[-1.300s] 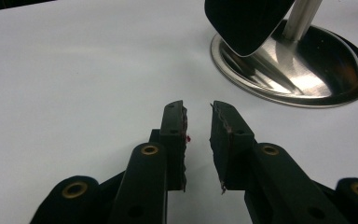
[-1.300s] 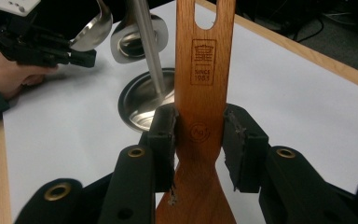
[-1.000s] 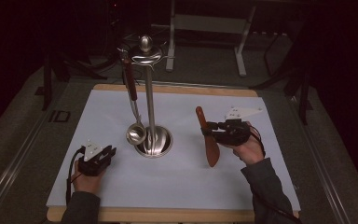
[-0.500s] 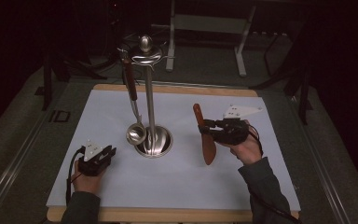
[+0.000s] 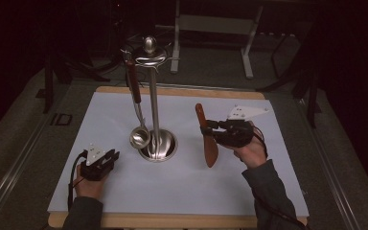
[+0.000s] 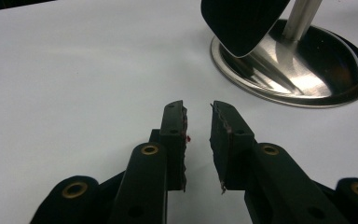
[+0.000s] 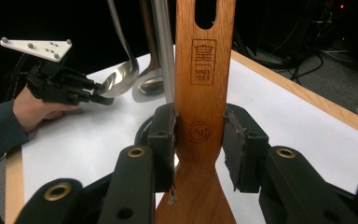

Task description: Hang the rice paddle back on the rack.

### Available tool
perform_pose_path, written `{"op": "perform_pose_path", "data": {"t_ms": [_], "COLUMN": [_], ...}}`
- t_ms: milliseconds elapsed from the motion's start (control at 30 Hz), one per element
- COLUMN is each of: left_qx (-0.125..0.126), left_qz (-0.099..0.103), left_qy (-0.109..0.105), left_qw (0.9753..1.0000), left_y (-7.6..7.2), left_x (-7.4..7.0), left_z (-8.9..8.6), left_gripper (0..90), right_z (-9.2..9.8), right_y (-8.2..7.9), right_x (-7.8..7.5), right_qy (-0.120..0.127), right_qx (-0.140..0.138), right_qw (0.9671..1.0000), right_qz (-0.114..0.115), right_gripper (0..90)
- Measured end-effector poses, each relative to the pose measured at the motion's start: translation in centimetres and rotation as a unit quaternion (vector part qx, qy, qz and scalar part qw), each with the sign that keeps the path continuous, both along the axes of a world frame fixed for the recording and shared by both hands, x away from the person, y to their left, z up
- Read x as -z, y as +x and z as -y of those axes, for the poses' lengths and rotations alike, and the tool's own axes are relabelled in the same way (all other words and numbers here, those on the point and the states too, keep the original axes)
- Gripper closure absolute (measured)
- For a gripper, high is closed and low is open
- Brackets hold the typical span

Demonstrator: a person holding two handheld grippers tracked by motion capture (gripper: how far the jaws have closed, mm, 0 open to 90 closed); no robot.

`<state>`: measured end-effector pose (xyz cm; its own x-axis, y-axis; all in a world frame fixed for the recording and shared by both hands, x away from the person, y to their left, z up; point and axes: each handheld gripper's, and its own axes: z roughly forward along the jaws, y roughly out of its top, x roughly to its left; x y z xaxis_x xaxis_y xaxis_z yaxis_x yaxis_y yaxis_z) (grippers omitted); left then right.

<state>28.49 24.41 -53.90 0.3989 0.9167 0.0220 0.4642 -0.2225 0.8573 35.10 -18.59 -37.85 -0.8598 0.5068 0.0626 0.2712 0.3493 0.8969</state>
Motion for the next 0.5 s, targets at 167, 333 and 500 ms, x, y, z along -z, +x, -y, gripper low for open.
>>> {"op": "perform_pose_path", "data": {"t_ms": [167,333,500], "left_qx": [0.000,0.000,0.000], "left_qz": [0.000,0.000,0.000], "left_qy": [-0.001,-0.001,-0.001], "left_qw": [1.0000,1.0000,1.0000], "left_y": [0.00,0.00,0.00], "left_x": [0.01,0.00,0.00], "left_z": [0.00,-0.02,-0.02], "left_gripper": [75.3,75.3,75.4], "right_z": [-0.33,-0.65,-0.84], "right_y": [-0.13,-0.25,-0.29], "right_x": [-0.36,-0.66,-0.87], "right_qy": [0.004,0.007,0.010], "right_qx": [-0.004,-0.008,-0.010], "right_qw": [1.0000,0.9999,0.9998], "right_qz": [0.004,0.008,0.011], "right_gripper": [66.4,66.4,66.4]}}
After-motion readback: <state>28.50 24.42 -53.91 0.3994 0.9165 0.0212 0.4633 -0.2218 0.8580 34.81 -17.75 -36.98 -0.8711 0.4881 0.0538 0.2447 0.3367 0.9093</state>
